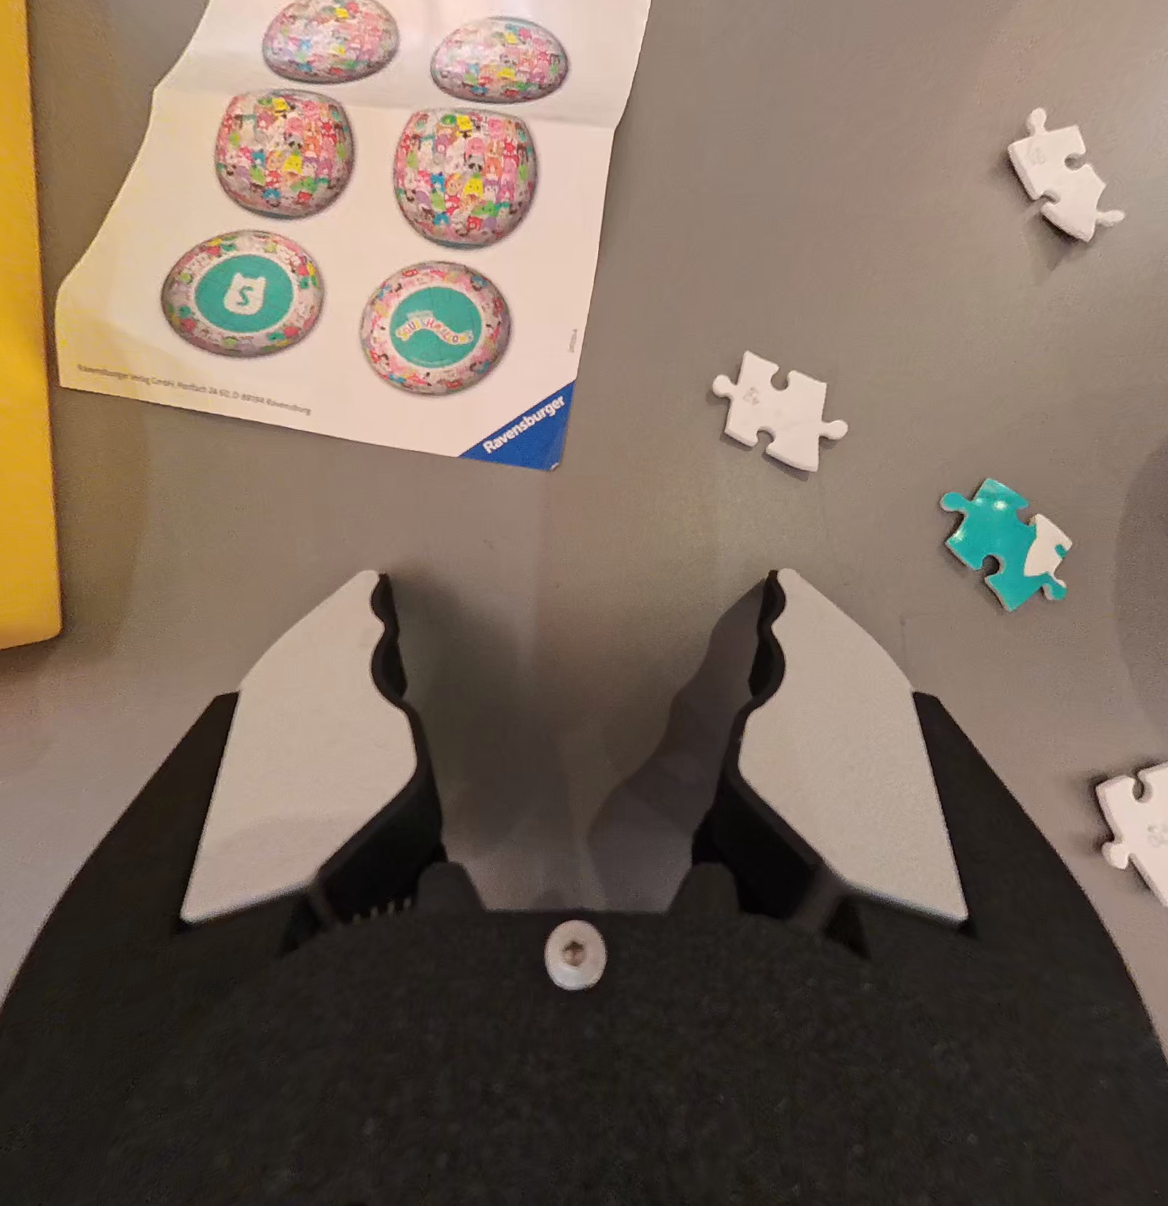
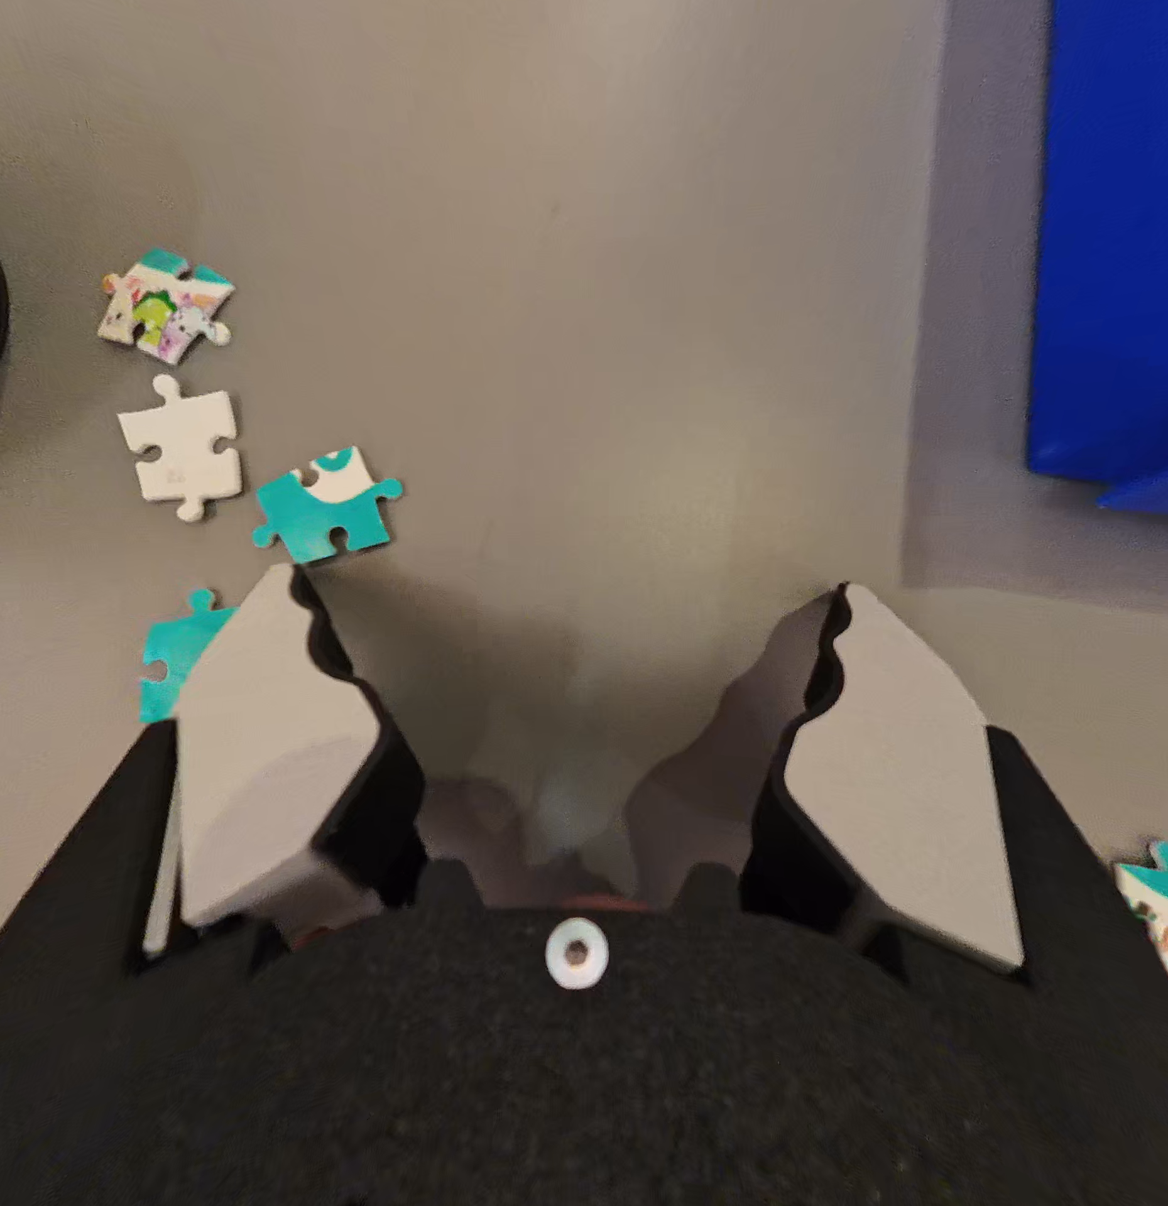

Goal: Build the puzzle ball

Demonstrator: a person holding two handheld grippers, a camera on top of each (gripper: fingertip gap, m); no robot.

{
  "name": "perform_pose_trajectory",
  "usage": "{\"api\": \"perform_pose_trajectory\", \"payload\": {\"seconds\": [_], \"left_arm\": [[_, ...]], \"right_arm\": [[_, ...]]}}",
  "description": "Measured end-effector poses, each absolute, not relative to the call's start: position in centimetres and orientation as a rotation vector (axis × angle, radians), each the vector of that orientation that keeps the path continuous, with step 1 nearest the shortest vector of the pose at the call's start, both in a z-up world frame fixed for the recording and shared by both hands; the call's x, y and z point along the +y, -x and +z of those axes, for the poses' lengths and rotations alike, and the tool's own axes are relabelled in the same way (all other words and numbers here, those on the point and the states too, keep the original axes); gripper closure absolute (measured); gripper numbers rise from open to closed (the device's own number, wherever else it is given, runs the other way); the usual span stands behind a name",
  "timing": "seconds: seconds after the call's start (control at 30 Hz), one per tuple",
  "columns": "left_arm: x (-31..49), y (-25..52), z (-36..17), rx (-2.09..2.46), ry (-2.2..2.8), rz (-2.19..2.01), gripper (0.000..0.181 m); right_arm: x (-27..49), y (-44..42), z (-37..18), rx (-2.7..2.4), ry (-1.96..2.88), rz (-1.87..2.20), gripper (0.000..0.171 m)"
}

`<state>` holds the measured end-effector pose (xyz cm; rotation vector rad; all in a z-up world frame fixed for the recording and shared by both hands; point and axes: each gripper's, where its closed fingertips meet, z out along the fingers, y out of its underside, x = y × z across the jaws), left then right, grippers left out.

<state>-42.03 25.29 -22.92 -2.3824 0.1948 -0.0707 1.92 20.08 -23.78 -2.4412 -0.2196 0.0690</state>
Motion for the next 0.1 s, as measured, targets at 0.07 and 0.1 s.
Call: {"api": "perform_pose_trajectory", "payload": {"seconds": [0.07, 0.1], "left_arm": [[25.30, 42.03, -22.93, 0.195, 2.382, -0.071, 0.077], [25.30, 42.03, -22.93, 0.195, 2.382, -0.071, 0.077]], "right_arm": [[19.98, -1.50, -24.03, -0.259, 2.455, 0.073, 0.029], [19.95, -1.48, -24.04, -0.258, 2.455, 0.074, 0.028]]}}
